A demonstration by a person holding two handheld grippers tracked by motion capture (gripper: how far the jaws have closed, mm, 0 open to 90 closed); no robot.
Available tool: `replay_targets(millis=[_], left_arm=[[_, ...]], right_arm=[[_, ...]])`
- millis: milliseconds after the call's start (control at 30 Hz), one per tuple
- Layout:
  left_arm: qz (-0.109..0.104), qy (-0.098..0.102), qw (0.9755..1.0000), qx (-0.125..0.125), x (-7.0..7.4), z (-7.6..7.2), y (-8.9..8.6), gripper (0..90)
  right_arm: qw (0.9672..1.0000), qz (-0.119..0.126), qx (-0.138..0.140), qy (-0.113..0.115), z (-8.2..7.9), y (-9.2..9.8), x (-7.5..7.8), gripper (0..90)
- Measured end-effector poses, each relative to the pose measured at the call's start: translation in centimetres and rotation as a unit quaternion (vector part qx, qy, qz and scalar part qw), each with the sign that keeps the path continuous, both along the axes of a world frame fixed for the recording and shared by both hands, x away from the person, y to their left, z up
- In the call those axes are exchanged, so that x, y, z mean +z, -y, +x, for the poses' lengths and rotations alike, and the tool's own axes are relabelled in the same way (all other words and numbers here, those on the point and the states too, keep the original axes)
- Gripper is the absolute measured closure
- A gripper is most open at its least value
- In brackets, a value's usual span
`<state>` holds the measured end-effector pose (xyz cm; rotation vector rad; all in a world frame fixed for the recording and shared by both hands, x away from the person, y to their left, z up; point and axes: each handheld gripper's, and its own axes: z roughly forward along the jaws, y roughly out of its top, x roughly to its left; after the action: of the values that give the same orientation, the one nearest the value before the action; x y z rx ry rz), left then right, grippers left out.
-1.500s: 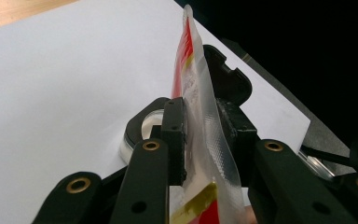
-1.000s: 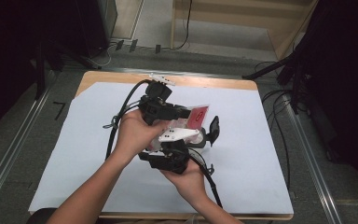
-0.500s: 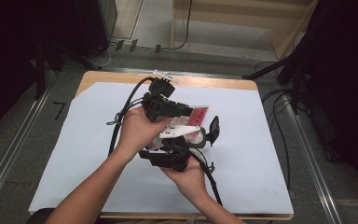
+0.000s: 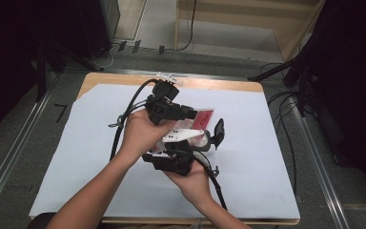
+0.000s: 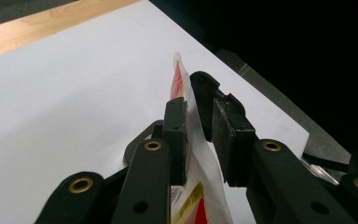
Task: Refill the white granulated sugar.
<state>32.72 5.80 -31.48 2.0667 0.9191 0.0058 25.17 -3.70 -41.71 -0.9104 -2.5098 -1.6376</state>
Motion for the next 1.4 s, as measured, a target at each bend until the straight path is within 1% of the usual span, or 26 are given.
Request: replay_targets(millis=[67,100,167,300,400,533,567,600,767,1033,1067,1167,1400], left_arm=[[-0.002,0.003,1.0000,-0.001,-0.02,-0.09,-0.12,76.1],[0.002,0.003,1.0000,0.001,0.06,-0.14,-0.18,76.1],[-0.002,0.004,1.0000,0.001,0.12,-0.24,-0.21,76.1],[-0.002,0.011,0.9999,0.000,0.35,-0.49,-0.18,76.0],[0.000,0.011,0.9999,-0.003,0.47,-0.56,-0.16,76.0],[0.001,0.011,0.9999,-0.004,0.47,-0.57,-0.16,76.0],[-0.001,0.012,0.9999,-0.004,0.44,-0.60,-0.14,76.1],[0.002,0.014,0.9999,-0.002,0.44,-0.66,-0.13,76.1],[0.004,0.013,0.9999,-0.005,0.44,-0.68,-0.14,76.2],[0.002,0.013,0.9999,-0.002,0.26,-0.68,-0.20,76.1],[0.007,0.012,0.9999,-0.003,0.26,-0.68,-0.22,76.1],[0.002,0.011,0.9999,-0.003,0.20,-0.66,-0.22,76.0],[0.000,0.010,0.9999,-0.003,0.19,-0.65,-0.16,75.9]], right_arm=[[1.0000,-0.003,0.001,0.002,-0.09,-0.06,0.00,64.0],[1.0000,-0.003,0.001,0.004,-0.11,-0.11,0.00,64.0],[0.9999,-0.006,0.001,0.008,-0.17,-0.16,0.04,64.0],[0.9999,-0.006,0.001,0.016,-0.27,-0.17,0.16,64.0],[0.9998,-0.005,0.001,0.019,-0.36,-0.16,0.22,64.0],[0.9998,-0.004,0.002,0.017,-0.47,-0.18,0.26,64.1],[0.9998,-0.007,0.003,0.020,-0.51,-0.24,0.23,64.5],[0.9998,-0.007,0.004,0.020,-0.53,-0.28,0.22,64.6],[0.9996,-0.010,0.004,0.025,-0.55,-0.31,0.14,65.2],[0.9997,-0.011,0.004,0.023,-0.59,-0.32,0.04,65.0],[0.9997,-0.011,0.004,0.022,-0.59,-0.33,0.02,64.8],[0.9998,-0.011,0.003,0.019,-0.63,-0.32,0.03,64.8],[0.9998,-0.011,0.002,0.019,-0.64,-0.28,0.04,64.8]])
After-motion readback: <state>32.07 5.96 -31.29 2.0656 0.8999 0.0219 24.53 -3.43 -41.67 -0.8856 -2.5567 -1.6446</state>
